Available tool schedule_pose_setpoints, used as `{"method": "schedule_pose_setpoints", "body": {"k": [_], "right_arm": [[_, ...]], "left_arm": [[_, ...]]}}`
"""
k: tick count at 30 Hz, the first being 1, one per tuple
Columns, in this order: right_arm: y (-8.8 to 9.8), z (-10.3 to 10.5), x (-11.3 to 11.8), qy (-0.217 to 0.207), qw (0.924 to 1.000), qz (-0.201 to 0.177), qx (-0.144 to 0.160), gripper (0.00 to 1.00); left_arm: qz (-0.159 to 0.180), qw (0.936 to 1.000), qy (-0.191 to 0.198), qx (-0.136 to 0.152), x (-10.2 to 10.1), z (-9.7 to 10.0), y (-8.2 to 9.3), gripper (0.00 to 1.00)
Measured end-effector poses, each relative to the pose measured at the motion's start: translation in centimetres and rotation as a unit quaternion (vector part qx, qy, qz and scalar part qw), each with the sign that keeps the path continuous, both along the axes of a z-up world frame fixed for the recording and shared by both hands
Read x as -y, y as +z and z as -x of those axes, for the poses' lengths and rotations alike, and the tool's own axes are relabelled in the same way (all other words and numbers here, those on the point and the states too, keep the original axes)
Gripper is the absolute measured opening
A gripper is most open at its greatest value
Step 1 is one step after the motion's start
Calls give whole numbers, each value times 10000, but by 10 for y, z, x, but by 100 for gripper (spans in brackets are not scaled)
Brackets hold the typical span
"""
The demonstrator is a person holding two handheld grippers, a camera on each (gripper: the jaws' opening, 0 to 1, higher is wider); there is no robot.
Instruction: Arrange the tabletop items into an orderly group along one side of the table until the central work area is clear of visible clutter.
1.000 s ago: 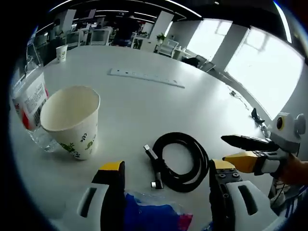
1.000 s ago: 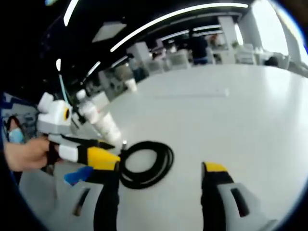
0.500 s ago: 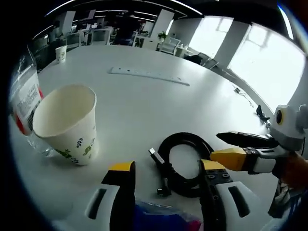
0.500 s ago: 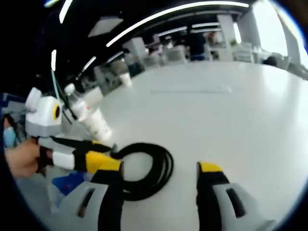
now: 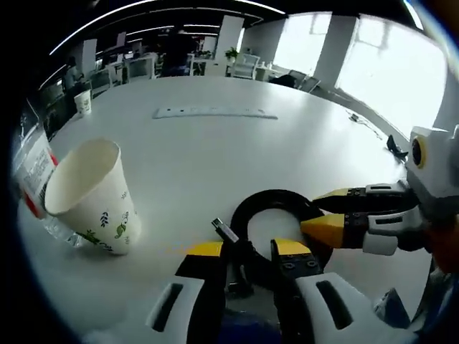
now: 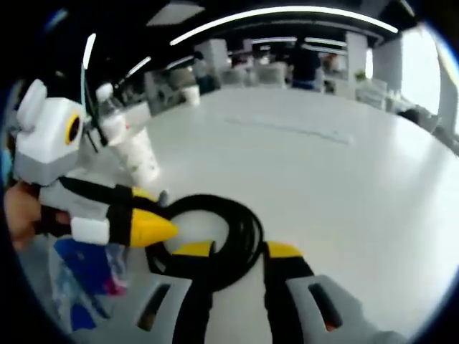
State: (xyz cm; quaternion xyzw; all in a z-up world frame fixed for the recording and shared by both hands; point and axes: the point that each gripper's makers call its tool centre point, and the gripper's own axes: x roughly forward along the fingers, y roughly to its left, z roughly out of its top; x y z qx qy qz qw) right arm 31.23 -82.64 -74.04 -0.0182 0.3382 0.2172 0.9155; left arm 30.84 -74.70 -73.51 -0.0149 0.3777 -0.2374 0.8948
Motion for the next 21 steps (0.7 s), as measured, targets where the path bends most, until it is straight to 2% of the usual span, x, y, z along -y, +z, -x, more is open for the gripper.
{"method": "schedule_pose_setpoints", "body": {"k": [6,8,9,13,21], "right_arm": [[0,-3,-2,-75,9999,17,-106,12],[5,-3,-3,-57,10000,-8,-66,4],[5,-4,1,-252,9995,-93,-189,3],[7,-3,7,-226,9996,-126,-150,2],[34,13,29,-410,9987,-298,48,1]], "left_arm": [[67,9999,71,-32,-1,2,2,19],[150,9998,118,-70,-1,2,4,17],[119,9998,127,-73,-2,2,4,17],[203,9997,113,22,-1,2,13,13],[494,9988,-34,35,22,12,30,10]]}}
